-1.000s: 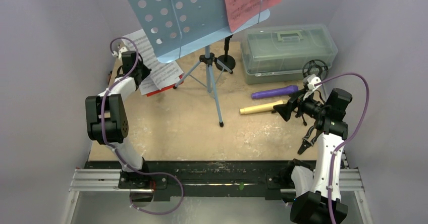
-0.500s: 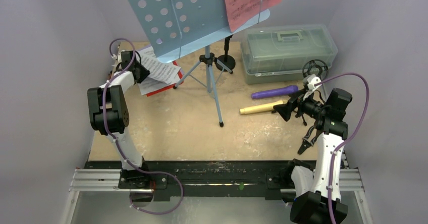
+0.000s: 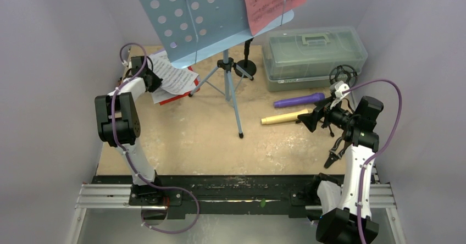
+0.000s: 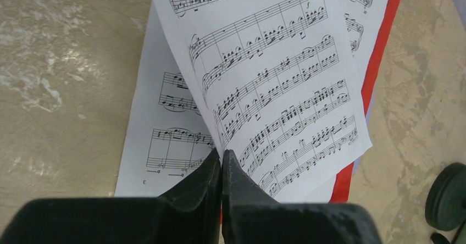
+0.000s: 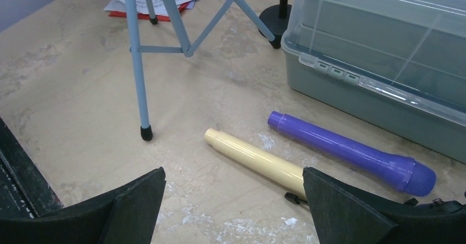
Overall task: Pack up the instrument practice props
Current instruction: Place the sheet music at the corner of the board.
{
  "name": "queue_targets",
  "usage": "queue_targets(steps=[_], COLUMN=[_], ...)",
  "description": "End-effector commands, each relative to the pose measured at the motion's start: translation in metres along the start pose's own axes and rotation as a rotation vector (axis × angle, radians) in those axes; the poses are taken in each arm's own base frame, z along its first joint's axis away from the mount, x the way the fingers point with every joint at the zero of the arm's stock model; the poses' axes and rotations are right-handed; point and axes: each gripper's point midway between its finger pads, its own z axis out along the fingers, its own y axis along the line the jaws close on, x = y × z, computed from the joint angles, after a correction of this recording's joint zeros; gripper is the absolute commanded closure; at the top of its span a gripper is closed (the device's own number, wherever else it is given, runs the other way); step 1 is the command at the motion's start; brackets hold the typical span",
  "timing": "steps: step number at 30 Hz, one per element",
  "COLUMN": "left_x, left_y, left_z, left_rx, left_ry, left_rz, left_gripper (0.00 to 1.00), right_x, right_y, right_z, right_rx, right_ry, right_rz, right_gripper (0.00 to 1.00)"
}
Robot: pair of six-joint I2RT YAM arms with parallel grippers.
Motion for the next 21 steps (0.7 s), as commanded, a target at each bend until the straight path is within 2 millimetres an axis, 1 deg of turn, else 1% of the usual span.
queue_targets(steps=[1,3,5,6,10,11,12,15,16,17,19,20,21], left_x=[-0.010,-0.007,-0.003,-0.007,-0.014,-0.009,-0.009,-0.013,-0.016,-0.021,-0.032,-0.040,-0.047], left_y=[-0.024,-0.039,-0.053,-0.062,-0.050,-0.042,-0.039,-0.032,-0.031,-0.032,-0.035,-0.036,-0.037], left_z=[0.002,-0.001,-0.008,-0.011,-0.003,0.000,0.002,0.002,0.000,-0.005,-0.018,-0.027,-0.037], left_rx=[0.182,0.286,0.412,0.468,0.436,0.408,0.395,0.353,0.343,0.340,0.337,0.333,0.327], left_ry=[0.018,0.041,0.073,0.056,0.054,0.080,0.082,0.069,0.054,0.035,-0.013,-0.044,-0.081], left_rz=[0.081,0.121,0.161,0.175,0.178,0.166,0.158,0.152,0.156,0.159,0.159,0.155,0.154], left_gripper=[1.00,1.00,1.00,1.00,1.00,1.00,0.98,0.69,0.57,0.51,0.46,0.45,0.42], right_x=[0.000,0.000,0.001,0.001,0.002,0.001,0.001,0.001,0.001,0.001,0.002,0.001,0.001], right_y=[-0.003,-0.002,-0.002,-0.003,-0.002,-0.002,-0.002,-0.002,-0.002,-0.002,-0.002,-0.002,-0.003], right_z=[-0.001,-0.001,-0.001,-0.001,-0.001,-0.001,-0.001,-0.001,-0.001,-0.001,-0.001,-0.001,-0.001], right_rx=[0.011,0.011,0.012,0.013,0.009,0.010,0.010,0.011,0.011,0.010,0.011,0.009,0.010], right_ry=[-0.001,0.000,0.001,0.002,0.003,0.002,0.002,0.002,0.002,0.002,0.003,0.003,0.003], right_rz=[-0.019,-0.019,-0.017,-0.017,-0.016,-0.018,-0.019,-0.018,-0.018,-0.017,-0.016,-0.017,-0.016], right_gripper=[0.01,0.01,0.01,0.01,0.01,0.01,0.01,0.01,0.01,0.01,0.01,0.01,0.01])
